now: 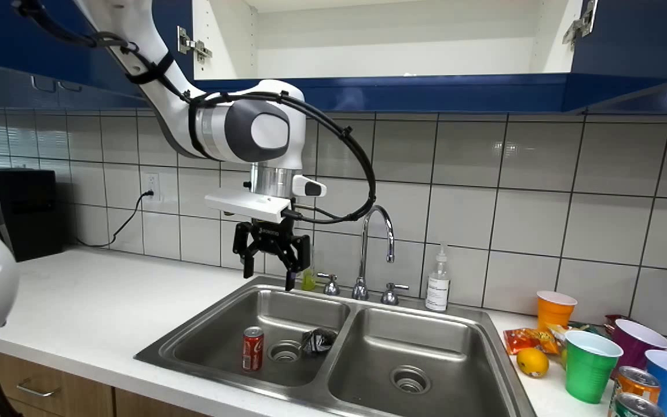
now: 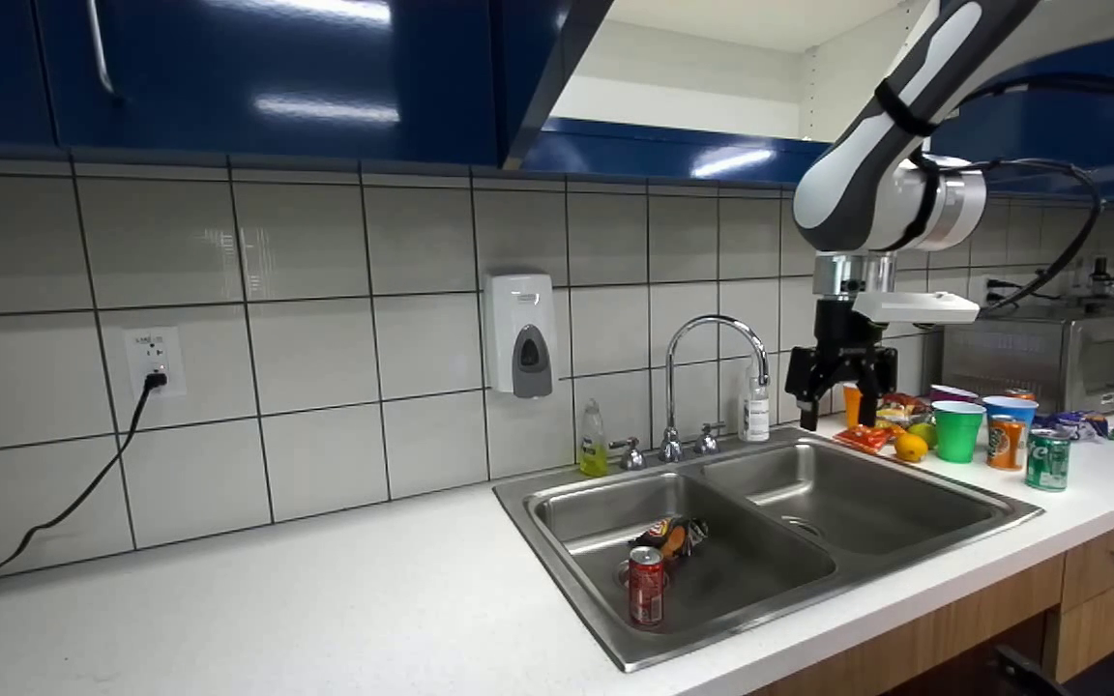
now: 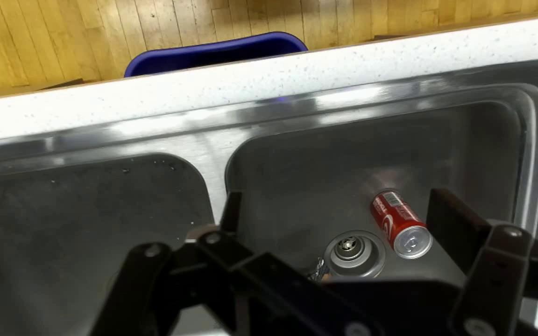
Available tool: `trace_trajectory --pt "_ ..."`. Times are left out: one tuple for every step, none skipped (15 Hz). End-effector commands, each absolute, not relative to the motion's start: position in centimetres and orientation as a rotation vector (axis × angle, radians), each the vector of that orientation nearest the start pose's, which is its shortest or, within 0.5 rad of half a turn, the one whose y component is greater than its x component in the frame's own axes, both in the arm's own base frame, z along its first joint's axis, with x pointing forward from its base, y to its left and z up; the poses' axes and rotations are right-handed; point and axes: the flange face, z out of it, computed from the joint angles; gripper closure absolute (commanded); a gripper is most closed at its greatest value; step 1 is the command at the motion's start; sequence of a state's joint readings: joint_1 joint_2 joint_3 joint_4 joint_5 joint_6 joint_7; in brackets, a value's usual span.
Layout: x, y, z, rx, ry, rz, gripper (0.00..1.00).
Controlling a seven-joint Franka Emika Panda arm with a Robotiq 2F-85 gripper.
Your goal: Take the soda can out of the sink and put it into the cupboard
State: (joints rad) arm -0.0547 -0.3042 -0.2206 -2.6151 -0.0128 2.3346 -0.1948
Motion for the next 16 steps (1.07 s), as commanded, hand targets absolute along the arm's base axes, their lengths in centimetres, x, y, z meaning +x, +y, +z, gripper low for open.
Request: trace_trajectory --pt "41.4 -8.7 34.2 -3.077 0.006 -0.067 0.0" --pt "41.7 -7.9 33.9 -3.075 -0.012 -0.066 0.0" --pt "41.9 -7.3 33.7 -3.077 -0.036 -0.064 0.0" --pt "42.1 -6.7 33.7 -3.083 -0.05 -0.072 0.0" --pt "41.4 -7.5 33.7 -3.088 -0.004 -0.047 0.0" --pt "41.6 -7.0 33.5 -3.09 -0.023 -0.047 0.0" --pt "41.6 -6.7 33.4 -3.092 -0.033 -0.046 0.0" --pt "41.7 -6.7 33.4 -3.092 -0.036 -0.046 0.0" --pt "41.7 -6.7 33.4 -3.092 -0.036 -0.047 0.0" --pt "41.7 -6.7 33.4 -3.092 -0.036 -0.048 0.0" --pt "41.7 -6.7 33.4 -3.092 -0.036 -0.048 0.0" --pt "41.7 -6.7 33.4 -3.092 -0.036 -0.048 0.0" --pt "41.7 -6.7 33.4 -3.092 -0.036 -0.048 0.0" --pt "41.7 -6.7 33.4 -3.092 -0.036 -0.048 0.0" --pt "41.7 -6.7 33.4 -3.092 -0.036 -0.049 0.0" --pt "41.7 -6.7 33.4 -3.092 -0.036 -0.049 0.0"
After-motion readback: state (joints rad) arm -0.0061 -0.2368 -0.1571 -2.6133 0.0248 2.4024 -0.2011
